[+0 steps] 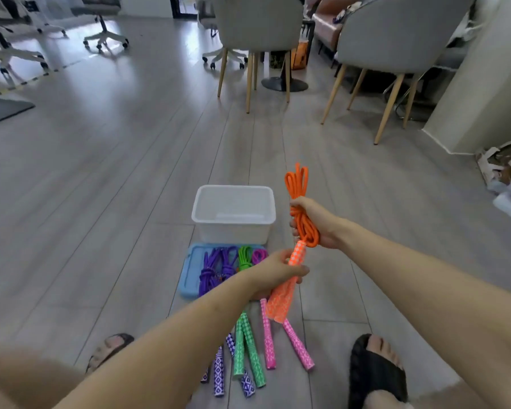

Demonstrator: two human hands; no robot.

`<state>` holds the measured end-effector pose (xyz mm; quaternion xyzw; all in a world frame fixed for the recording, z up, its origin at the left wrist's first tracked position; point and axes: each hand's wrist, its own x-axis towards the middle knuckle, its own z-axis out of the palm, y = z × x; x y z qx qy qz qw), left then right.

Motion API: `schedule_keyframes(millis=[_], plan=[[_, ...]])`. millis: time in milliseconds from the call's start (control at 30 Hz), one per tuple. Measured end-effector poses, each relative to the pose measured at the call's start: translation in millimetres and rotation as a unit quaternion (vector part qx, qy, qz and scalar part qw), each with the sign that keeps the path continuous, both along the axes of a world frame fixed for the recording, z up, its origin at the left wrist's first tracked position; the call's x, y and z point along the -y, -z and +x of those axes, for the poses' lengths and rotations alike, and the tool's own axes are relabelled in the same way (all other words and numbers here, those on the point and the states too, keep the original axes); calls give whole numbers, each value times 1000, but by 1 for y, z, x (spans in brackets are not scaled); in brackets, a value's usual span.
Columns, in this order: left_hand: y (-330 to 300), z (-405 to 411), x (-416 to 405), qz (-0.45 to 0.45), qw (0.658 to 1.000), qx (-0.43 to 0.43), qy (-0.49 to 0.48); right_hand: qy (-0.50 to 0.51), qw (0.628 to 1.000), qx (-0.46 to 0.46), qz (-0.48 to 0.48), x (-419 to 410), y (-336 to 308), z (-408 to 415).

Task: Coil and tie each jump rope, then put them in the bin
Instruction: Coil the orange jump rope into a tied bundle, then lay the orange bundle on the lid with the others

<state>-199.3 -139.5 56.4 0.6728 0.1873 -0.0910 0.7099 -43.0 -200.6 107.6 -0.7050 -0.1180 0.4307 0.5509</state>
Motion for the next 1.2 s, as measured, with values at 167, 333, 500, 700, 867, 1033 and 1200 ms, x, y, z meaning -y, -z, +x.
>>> schedule_keyframes(millis=[167,333,500,700,867,1033,1200], plan=[[70,-27,-25,89,988,-124,4,-42,990,-80,-104,21,81,-3],[101,-26,-58,281,941,-163,-92,-96,976,-5,-196,13,147,-13],[125,-18,-75,324,927,-140,-125,7,993,33,-116,-15,199,-19],[153,-5,-91,360,915,-142,-115,110,986,-82,-99,-28,224,-11],[165,-1,-100,344,917,-142,-144,94,982,-137,-95,-29,230,-7],[171,-2,-111,328,926,-140,-127,92,986,-107,-86,-48,231,-12],[179,0,-118,303,937,-137,-106,74,986,-65,-132,-59,234,-13]])
